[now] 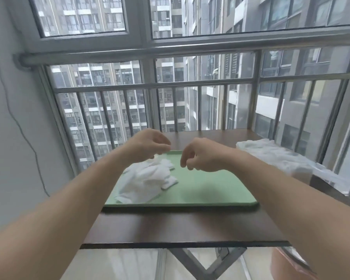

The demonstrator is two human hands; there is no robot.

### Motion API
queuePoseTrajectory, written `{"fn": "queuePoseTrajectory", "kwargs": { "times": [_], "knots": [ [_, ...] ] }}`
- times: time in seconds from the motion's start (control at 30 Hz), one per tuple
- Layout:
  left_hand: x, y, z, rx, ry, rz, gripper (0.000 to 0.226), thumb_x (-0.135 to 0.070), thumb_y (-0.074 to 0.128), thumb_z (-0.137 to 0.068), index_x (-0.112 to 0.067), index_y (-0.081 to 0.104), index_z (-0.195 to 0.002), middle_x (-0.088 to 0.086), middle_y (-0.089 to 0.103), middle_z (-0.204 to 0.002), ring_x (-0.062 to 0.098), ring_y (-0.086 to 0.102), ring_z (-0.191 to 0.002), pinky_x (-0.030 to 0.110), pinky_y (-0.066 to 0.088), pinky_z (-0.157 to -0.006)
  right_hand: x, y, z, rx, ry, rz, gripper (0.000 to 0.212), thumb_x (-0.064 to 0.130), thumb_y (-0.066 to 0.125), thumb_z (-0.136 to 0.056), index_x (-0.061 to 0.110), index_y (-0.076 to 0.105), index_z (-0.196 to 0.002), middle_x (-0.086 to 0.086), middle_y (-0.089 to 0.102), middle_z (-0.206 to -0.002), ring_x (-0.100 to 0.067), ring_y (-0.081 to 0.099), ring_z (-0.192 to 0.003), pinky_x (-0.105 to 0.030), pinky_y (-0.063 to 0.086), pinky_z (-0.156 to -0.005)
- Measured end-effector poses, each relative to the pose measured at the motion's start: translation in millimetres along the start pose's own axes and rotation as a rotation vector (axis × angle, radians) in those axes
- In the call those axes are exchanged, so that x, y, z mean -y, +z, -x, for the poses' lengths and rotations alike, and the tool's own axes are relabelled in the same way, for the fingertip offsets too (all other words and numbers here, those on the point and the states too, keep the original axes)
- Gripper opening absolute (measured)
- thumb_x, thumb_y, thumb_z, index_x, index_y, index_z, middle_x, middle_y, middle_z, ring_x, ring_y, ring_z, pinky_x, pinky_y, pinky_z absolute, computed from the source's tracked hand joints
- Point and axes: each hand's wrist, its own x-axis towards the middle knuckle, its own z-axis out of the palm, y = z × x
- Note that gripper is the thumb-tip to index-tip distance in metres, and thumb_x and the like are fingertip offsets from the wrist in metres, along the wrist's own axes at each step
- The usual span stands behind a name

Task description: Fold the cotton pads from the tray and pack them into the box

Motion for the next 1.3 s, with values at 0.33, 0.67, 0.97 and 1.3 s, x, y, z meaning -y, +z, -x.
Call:
{"fn": "queuePoseTrajectory", "kwargs": {
  "times": [0.33,0.67,0.97,1.3],
  "knots": [
    [54,-15,-2,-0.164,-0.103,-0.061,0.024,-0.008,0.061,-0.092,-0.03,0.071,-0.09,-0.004,0.074,-0.104,0.013,0.067,-0.101,0.035,0.052,-0.098,14,43,-65,-0.023,-0.093,-0.045,0.016,0.019,0.067,-0.094,0.028,0.074,-0.105,0.012,0.068,-0.101,-0.004,0.064,-0.085,-0.015,0.044,-0.067],
    [55,-2,-42,-0.274,-0.11,0.143,0.027,-0.009,0.058,-0.089,-0.03,0.07,-0.079,0.002,0.072,-0.108,0.022,0.066,-0.103,0.042,0.054,-0.096,14,64,-80,-0.007,-0.084,-0.032,0.028,0.049,0.072,-0.086,0.028,0.069,-0.105,0.009,0.068,-0.097,-0.008,0.062,-0.083,-0.026,0.049,-0.074],
    [70,3,-38,-0.264,0.025,0.195,0.008,-0.018,0.064,-0.095,-0.018,0.073,-0.094,0.003,0.075,-0.094,0.011,0.069,-0.084,0.024,0.054,-0.078,-5,51,-69,-0.113,-0.054,-0.616,0.027,0.009,0.079,-0.084,0.019,0.071,-0.107,-0.003,0.061,-0.097,-0.013,0.06,-0.074,-0.019,0.05,-0.063],
    [62,6,-14,-0.086,0.076,0.417,0.022,-0.013,0.077,-0.086,-0.011,0.068,-0.106,0.008,0.077,-0.097,0.028,0.074,-0.091,0.04,0.06,-0.081,-11,45,-62,-0.325,0.002,-1.084,0.042,0.0,0.081,-0.077,0.01,0.066,-0.114,-0.014,0.065,-0.108,-0.029,0.068,-0.092,-0.039,0.06,-0.078]
  ]
}}
